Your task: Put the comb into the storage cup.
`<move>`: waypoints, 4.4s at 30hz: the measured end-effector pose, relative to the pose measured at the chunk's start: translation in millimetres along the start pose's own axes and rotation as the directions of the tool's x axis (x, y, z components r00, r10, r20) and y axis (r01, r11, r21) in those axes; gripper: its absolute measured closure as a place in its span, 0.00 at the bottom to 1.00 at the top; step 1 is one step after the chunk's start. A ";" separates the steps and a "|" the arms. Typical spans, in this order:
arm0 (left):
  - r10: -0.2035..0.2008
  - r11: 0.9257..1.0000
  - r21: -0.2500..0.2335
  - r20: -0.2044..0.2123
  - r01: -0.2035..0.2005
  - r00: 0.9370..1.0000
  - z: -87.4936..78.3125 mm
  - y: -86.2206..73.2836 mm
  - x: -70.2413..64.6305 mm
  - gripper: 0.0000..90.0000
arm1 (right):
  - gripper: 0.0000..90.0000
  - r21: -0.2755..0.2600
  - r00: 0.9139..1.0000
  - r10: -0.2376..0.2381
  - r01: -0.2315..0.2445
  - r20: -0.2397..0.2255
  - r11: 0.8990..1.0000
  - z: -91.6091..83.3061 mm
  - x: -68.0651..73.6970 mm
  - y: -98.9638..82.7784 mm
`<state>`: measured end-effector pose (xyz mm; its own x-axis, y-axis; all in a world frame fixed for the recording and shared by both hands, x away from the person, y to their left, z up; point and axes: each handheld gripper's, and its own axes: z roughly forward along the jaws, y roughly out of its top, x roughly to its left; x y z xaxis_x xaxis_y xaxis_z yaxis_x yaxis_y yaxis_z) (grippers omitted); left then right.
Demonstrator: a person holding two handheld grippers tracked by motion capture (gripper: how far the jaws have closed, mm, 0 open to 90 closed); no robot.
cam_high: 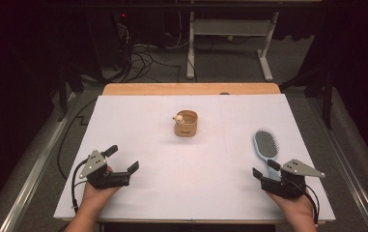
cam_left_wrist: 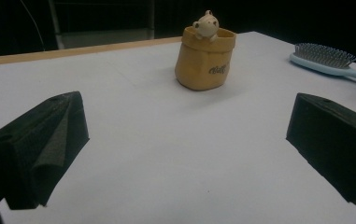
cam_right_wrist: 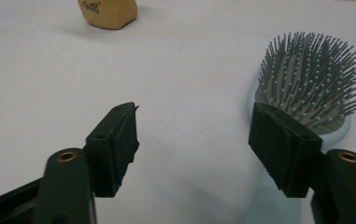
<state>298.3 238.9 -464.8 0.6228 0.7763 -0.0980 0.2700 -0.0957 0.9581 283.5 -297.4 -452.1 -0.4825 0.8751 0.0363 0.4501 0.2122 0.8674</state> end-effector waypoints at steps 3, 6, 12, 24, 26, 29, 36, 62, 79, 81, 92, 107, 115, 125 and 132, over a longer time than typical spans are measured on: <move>0.002 1.000 0.004 0.001 -0.002 1.000 0.5 -0.3 -0.1 0.00 | 0.28 -0.009 1.000 -0.010 0.010 0.008 1.000 -0.3 0.5 0.1; 0.000 1.000 0.005 0.000 0.000 1.000 0.9 -0.4 -0.1 0.00 | 0.22 -0.020 1.000 -0.022 0.022 0.011 1.000 -1.1 1.3 1.0; 0.001 1.000 0.008 0.000 -0.001 1.000 0.9 -0.6 0.1 0.00 | 0.17 -0.035 1.000 -0.023 0.023 0.009 0.999 -1.8 2.0 1.5; -0.003 1.000 0.009 0.000 0.003 1.000 1.0 -0.9 0.5 0.00 | 0.08 -0.066 1.000 -0.003 0.004 0.015 0.998 -4.5 0.8 1.9; -0.003 1.000 0.008 0.000 0.003 1.000 1.0 -0.9 0.6 0.00 | 0.06 -0.069 1.000 0.000 0.001 0.023 0.998 -4.8 0.0 1.8; -0.003 1.000 0.007 0.000 0.003 1.000 1.0 -0.9 0.5 0.00 | 0.00 -0.072 0.999 0.005 -0.002 0.040 0.997 -5.1 -0.6 1.9; -0.005 1.000 0.002 0.005 0.005 1.000 1.4 -1.5 0.2 0.00 | 0.00 -0.083 0.998 -0.005 0.010 0.058 0.997 -6.4 -0.5 2.2; -0.002 1.000 0.005 0.030 0.002 1.000 2.4 -1.8 -0.4 0.00 | 0.00 0.208 0.986 -0.018 -0.018 0.166 0.978 5.6 -16.1 15.6; 0.013 1.000 -0.003 0.035 -0.013 0.999 1.1 -1.6 -1.5 0.00 | 0.00 0.324 0.987 -0.031 -0.021 0.155 0.946 11.3 -18.7 11.4; 0.012 1.000 -0.003 0.035 -0.012 0.999 1.0 -1.7 -1.4 0.00 | 0.00 0.337 0.987 -0.034 -0.020 0.154 0.941 11.5 -18.8 10.4; 0.015 1.000 0.000 0.038 -0.015 0.999 1.4 -1.8 -1.7 0.00 | 0.00 0.368 0.988 -0.025 -0.033 0.154 0.929 8.7 -21.6 11.7; 0.016 1.000 -0.002 0.038 -0.015 0.999 0.9 -1.9 -1.2 0.00 | 0.00 0.375 0.984 0.001 -0.069 0.178 0.924 35.4 -36.0 36.5; 0.012 1.000 -0.005 0.032 -0.012 0.999 -0.8 -1.9 0.4 0.00 | 0.00 0.384 0.979 0.018 -0.096 0.203 0.918 56.0 -48.5 55.3; 0.009 1.000 -0.010 0.030 -0.009 1.000 -1.4 -1.8 1.1 0.00 | 0.00 0.403 0.972 0.041 -0.133 0.229 0.905 76.7 -61.6 67.8; 0.010 1.000 -0.012 0.030 -0.010 0.999 -1.3 -1.7 0.9 0.00 | 0.00 0.432 0.970 0.037 -0.140 0.239 0.891 88.6 -64.2 70.1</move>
<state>297.4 240.6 -466.1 0.6475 0.7560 -0.0963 0.2550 -0.0959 0.9622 412.6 -300.3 -437.6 -0.2723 0.9608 -0.0514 0.7932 0.2544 0.5533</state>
